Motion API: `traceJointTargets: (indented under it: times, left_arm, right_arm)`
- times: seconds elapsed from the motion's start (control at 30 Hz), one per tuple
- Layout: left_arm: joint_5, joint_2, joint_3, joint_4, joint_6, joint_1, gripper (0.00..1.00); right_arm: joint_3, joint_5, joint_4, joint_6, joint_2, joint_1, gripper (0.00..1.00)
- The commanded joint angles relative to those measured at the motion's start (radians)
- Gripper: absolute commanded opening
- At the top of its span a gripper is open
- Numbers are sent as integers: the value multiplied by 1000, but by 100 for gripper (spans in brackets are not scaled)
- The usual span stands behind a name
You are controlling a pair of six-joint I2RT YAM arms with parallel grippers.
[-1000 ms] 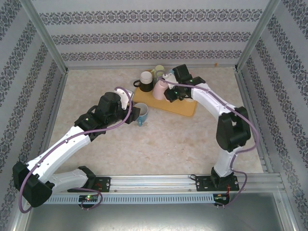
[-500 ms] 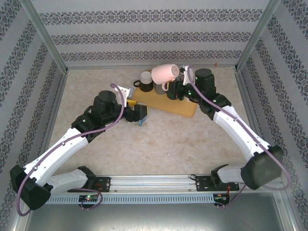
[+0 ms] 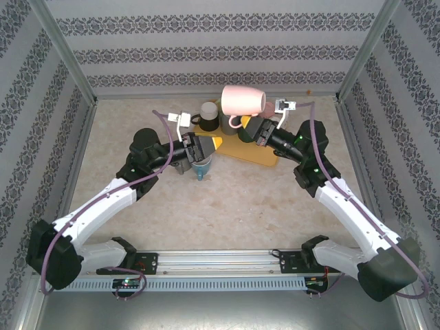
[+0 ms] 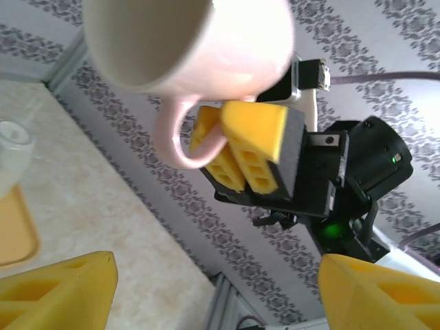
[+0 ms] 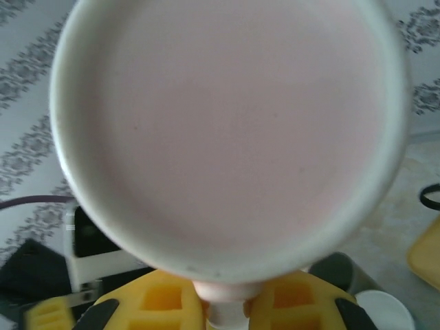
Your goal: Turn the mug right side up
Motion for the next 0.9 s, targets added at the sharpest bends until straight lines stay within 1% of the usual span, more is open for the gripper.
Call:
traceJointTargets:
  times: [0.0,0.17,0.37,0.47,0.57,0.7,0.8,0.87]
  left_arm:
    - [65,38,-1,305,-177,9,76]
    - [78,111,21,483,-286,10,73]
    - [86,161,42,540,-320,8,72]
    - [93,174,45,583,-339,9,69]
    - [94,171,44,584,-330,9,62]
    - [87,161,37,555,-302,9,50]
    - [86,160,40,542,-294,9,39]
    - [85,159,38,535,-286,9,35]
  right_arm:
    - [-8,-23,202,83,-59,20,0]
    - [-29,-6,220,100,-86,56,0]
    - [-53,37,244,98,-99,113,0]
    - [-62,57,251,96,-98,132,0]
    - [-66,67,256,96,-91,145,0]
    - [-74,88,267,96,-80,163,0]
    - [-89,101,291,105,-70,177,0]
    - [-94,105,303,111,-64,185,0]
